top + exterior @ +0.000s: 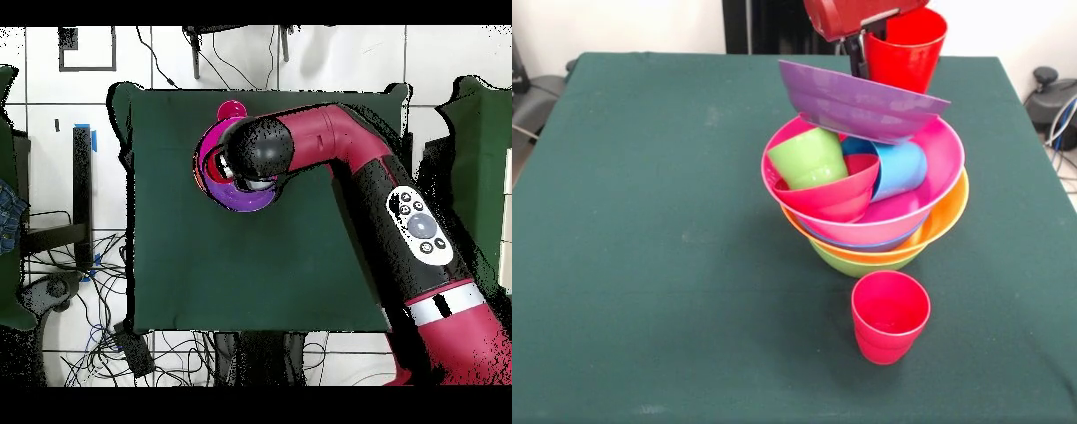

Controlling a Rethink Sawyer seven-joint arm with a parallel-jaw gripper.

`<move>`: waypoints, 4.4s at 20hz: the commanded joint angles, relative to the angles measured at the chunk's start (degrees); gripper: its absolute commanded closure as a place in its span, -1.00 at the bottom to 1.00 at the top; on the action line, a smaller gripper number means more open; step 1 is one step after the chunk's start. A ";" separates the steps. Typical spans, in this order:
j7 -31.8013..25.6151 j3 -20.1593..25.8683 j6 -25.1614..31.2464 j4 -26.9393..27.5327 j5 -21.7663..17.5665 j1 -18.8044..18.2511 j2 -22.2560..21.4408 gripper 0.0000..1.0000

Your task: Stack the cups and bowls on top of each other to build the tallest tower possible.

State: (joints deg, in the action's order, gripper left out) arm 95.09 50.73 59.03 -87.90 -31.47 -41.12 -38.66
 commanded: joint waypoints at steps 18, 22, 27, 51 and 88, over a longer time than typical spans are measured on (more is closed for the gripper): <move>-22.53 0.46 1.84 2.86 -14.38 1.90 -1.76 -1.00; -22.02 0.84 2.23 2.97 -14.21 2.11 -1.80 -1.00; -20.89 1.46 2.87 2.40 -12.41 2.01 -2.08 -1.00; -19.41 2.62 6.77 4.01 -7.95 2.64 -0.93 -1.00; -27.28 1.14 20.96 24.73 -5.57 8.74 1.63 -1.00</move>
State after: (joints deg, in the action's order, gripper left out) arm 79.87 53.89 78.14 -58.63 -36.86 -34.41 -38.15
